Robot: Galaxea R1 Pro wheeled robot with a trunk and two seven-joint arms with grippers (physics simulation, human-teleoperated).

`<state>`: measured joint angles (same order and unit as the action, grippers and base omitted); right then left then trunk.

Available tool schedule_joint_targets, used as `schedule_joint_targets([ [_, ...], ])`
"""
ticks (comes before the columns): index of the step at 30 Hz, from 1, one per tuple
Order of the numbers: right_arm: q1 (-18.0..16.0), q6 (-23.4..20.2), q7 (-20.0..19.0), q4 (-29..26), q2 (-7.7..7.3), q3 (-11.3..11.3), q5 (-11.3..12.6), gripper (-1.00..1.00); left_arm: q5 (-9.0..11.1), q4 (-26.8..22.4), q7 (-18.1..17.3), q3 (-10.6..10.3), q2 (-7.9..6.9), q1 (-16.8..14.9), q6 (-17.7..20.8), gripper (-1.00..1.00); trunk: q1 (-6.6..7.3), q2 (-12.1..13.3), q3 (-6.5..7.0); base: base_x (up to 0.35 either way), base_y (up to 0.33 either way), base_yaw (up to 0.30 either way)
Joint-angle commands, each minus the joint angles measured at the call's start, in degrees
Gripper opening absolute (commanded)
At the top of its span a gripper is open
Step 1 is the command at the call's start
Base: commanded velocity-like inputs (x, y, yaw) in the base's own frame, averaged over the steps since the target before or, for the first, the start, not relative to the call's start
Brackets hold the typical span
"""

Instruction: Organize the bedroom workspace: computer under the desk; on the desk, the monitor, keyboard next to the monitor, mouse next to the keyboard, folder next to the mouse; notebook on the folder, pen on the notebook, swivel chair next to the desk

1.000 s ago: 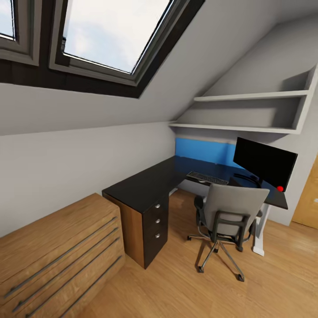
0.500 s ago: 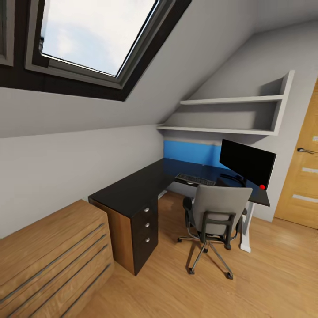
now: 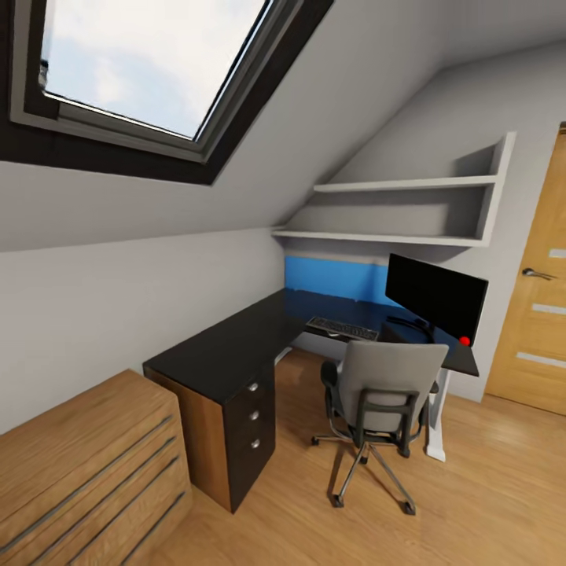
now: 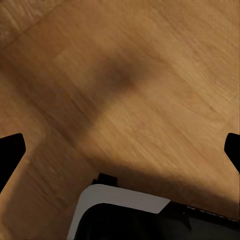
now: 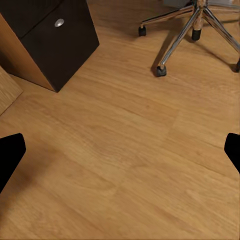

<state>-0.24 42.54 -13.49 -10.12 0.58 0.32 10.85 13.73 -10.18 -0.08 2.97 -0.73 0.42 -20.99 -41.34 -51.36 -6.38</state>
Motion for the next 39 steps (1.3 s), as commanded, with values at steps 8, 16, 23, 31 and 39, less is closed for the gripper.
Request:
schedule_joint_targets([
  [8, -0.02, 0.09, -0.56, 0.02, -0.05, 0.03, 0.64, 1.00, -0.11, -0.10, -0.01, 0.28, 0.02, 0.02, -0.08, 1.00, -0.04, -0.04, 0.64, 0.316, -0.002, -0.006],
  [16, -0.02, 0.17, -0.71, 0.02, -0.05, 0.04, 0.58, 1.00, -0.11, -0.10, -0.01, 0.28, 0.02, 0.02, -0.10, 1.00, -0.04, -0.04, 1.12, 0.307, -0.110, -0.221],
  [23, -0.02, 0.10, -0.67, 0.02, -0.05, 0.12, 0.50, 1.00, -0.11, -0.10, -0.01, 0.28, 0.02, 0.02, -0.02, 1.00, -0.04, -0.04, 1.48, 0.206, -0.172, -0.237],
  [31, -0.02, 0.17, -0.67, 0.02, -0.05, 0.12, 0.49, 1.00, -0.11, -0.08, -0.01, 0.28, 0.02, 0.02, -0.01, 1.00, -0.04, -0.04, 1.86, 0.200, -0.250, -0.253],
  [39, -0.02, 0.10, -0.67, 0.10, -0.05, 0.05, -2.75, 1.00, -0.11, -0.09, -0.01, 0.28, 0.02, 0.02, -0.04, 1.00, -0.04, -0.04, 2.22, 0.063, -0.074, -0.270],
])
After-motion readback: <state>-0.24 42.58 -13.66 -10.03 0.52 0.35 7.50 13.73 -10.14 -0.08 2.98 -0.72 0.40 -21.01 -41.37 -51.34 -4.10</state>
